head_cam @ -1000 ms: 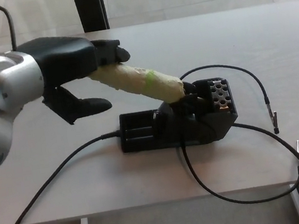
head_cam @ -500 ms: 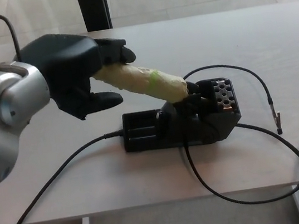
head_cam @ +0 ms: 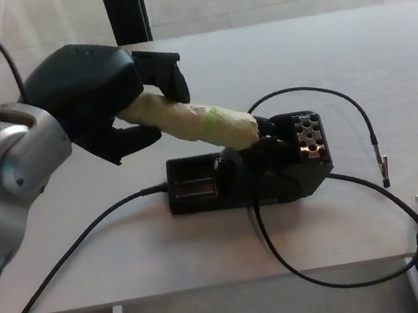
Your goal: Use the left hand of the robot to grab the soldering gun kept on the middle of the table and pull it out of its base and keep it on the left side of the base
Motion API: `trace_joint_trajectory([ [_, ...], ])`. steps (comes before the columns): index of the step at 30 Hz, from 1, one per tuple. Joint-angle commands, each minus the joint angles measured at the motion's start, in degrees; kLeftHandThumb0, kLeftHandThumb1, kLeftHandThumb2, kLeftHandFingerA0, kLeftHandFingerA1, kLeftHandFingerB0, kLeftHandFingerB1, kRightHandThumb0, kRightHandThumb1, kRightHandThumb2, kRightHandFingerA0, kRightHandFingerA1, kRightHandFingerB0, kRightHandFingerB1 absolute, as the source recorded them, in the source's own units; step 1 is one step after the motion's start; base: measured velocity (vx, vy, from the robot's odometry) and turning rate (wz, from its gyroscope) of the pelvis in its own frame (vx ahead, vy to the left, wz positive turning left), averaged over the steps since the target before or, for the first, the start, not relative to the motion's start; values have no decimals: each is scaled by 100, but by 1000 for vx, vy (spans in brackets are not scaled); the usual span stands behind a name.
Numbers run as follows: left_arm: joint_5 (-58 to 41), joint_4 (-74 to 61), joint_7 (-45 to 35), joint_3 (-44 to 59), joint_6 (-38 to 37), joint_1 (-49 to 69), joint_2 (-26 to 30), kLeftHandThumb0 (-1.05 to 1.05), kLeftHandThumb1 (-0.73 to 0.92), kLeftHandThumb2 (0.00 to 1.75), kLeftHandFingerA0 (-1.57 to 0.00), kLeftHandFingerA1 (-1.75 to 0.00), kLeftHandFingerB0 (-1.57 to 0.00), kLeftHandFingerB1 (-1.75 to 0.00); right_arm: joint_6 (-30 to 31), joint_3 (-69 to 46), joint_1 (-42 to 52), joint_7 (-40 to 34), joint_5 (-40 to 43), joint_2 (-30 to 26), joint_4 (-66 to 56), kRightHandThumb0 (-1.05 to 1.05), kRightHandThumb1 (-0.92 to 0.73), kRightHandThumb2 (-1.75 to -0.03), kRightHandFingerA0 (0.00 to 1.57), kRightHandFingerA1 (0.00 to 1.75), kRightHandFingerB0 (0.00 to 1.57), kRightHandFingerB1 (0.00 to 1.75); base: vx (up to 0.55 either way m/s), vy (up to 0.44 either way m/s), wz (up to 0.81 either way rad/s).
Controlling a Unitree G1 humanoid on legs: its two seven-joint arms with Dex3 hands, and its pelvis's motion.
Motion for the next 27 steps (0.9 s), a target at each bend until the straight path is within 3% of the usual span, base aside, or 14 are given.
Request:
trace_joint_trajectory([
  [1,861,617,1063,-156,-1782,254,657,-15,45,99,-127,-141,-100,-125,-223,-76,-17,-125,83,-180,8,-52,-54,-91,50,67,40,53,0,0,0],
  [3,934,642,1248,-103,-1877,210,711,-20,48,101,-128,-143,-102,-127,-212,-69,-19,-102,80,-183,-7,-51,-55,-91,49,66,40,54,0,0,0],
  [4,874,612,1142,-70,-1846,185,737,-11,59,90,-96,-175,-71,-161,-217,-84,-11,-80,98,-180,-18,-47,-70,-61,52,60,46,39,0,0,0],
  [12,463,879,746,205,-2075,-386,899,-9,52,107,-100,-175,-72,-166,-169,-140,-38,-125,123,-209,-28,-47,-70,-61,55,60,48,40,0,0,0],
  [13,419,839,555,254,-1963,-515,956,-13,55,107,-99,-175,-72,-167,-129,-173,-72,-137,153,-207,6,-50,-55,-92,52,68,42,55,0,0,0],
  [14,388,863,462,297,-1943,-642,1002,-13,54,106,-98,-175,-70,-169,-157,-155,-64,-135,122,-219,-1,-51,-55,-93,52,68,42,55,0,0,0],
  [15,364,942,473,328,-2025,-717,1040,-15,55,99,-95,-175,-68,-168,-154,-149,-71,-134,103,-225,13,-50,-56,-93,52,67,42,55,0,0,0],
  [16,339,933,414,365,-2022,-780,1087,-27,48,99,-123,-138,-97,-121,-105,-149,-95,-141,100,-228,29,-51,-56,-92,52,67,42,55,0,0,0],
  [17,337,947,415,365,-2039,-786,1088,-27,48,99,-123,-138,-97,-121,-105,-149,-95,-142,100,-228,30,-51,-56,-92,52,67,42,55,0,0,0],
  [18,331,943,303,402,-1999,-870,1166,-19,59,88,-94,-175,-70,-152,-149,-163,-79,-127,112,-220,27,-50,-55,-93,52,68,42,56,0,0,0],
  [19,314,955,254,414,-2002,-916,1194,-25,50,99,-119,-136,-95,-120,-140,-175,-84,-122,122,-225,33,-48,-70,-61,56,62,49,41,0,0,0],
  [22,277,1008,190,497,-2078,-1033,1282,-24,48,98,-121,-136,-96,-119,-159,-194,-55,-169,116,-217,14,-48,-70,-61,58,64,50,41,0,0,5],
  [23,293,970,141,527,-2012,-1033,1312,-19,61,80,-91,-175,-76,-147,-115,-213,-54,-159,138,-217,-9,-48,-70,-61,57,62,50,41,0,0,0],
  [27,232,942,71,669,-1933,-954,1350,-17,59,83,-89,-175,-72,-149,-91,-205,-76,-243,105,-211,13,-48,-70,-61,62,62,51,41,0,0,0],
])
